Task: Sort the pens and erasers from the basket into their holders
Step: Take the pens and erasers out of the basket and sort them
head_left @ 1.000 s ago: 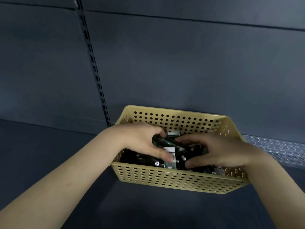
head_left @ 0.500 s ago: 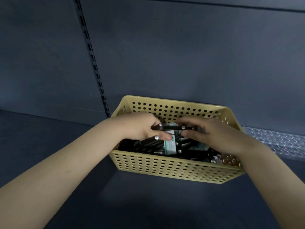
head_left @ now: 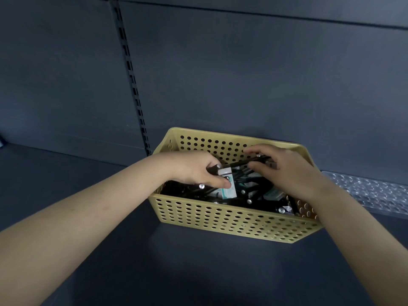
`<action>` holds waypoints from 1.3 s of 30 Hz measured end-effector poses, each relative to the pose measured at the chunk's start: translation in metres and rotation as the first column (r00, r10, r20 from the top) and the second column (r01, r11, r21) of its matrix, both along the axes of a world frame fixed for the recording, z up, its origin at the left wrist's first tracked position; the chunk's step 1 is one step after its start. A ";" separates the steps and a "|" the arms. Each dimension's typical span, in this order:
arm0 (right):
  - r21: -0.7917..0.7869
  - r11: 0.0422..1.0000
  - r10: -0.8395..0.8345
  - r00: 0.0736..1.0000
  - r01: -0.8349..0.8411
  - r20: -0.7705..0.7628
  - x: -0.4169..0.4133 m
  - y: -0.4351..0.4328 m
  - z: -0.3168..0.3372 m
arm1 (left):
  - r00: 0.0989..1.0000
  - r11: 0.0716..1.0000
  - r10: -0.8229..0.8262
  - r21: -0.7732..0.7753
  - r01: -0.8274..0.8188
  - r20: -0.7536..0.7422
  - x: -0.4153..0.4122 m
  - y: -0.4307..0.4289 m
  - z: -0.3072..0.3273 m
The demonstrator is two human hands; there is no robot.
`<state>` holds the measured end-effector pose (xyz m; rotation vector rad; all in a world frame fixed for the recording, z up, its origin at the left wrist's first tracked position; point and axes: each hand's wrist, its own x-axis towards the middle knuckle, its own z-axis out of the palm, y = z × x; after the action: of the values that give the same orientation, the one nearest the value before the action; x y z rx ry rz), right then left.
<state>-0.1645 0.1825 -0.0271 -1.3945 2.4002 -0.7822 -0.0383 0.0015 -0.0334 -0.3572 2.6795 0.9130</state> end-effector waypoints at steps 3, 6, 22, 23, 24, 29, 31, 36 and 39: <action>-0.017 1.000 -0.011 0.990 0.013 0.138 -0.001 0.000 0.002 | 0.999 1.000 0.011 0.011 -0.011 -0.032 0.000 -0.001 -0.001; -0.057 0.997 -0.040 0.972 0.054 0.230 -0.003 0.002 0.003 | 0.995 0.998 0.059 0.005 -0.059 -0.081 0.001 -0.001 0.001; -0.501 0.716 -0.276 0.857 0.485 0.434 0.009 0.023 0.041 | 0.781 0.934 0.356 0.221 -0.280 -0.513 0.024 0.003 0.034; -0.515 0.688 -0.280 0.842 0.511 0.461 0.013 0.022 0.041 | 0.751 0.918 0.395 0.263 -0.297 -0.528 0.024 0.007 0.036; -0.529 0.656 -0.285 0.826 0.538 0.487 0.016 0.021 0.039 | 0.721 0.899 0.435 0.308 -0.312 -0.539 0.023 0.009 0.036; -0.591 0.480 -0.336 0.758 0.648 0.559 0.038 0.020 0.036 | 0.596 0.826 0.563 0.403 -0.394 -0.572 0.016 0.018 0.039; -0.619 0.408 -0.319 0.740 0.671 0.592 0.047 0.023 0.038 | 0.549 0.797 0.604 0.443 -0.411 -0.578 0.017 0.022 0.041; -0.692 0.184 -0.240 0.714 0.698 0.657 0.063 0.035 0.044 | 0.463 0.719 0.690 0.601 -0.350 -0.557 0.023 0.032 0.048; -0.689 0.123 -0.214 0.697 0.714 0.684 0.067 0.046 0.044 | 0.408 0.675 0.731 0.669 -0.312 -0.547 0.022 0.041 0.054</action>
<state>-0.0975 0.2281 0.0170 -0.3119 1.8855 -2.7252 -0.0168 0.0425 0.0204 -0.9515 2.8951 2.4110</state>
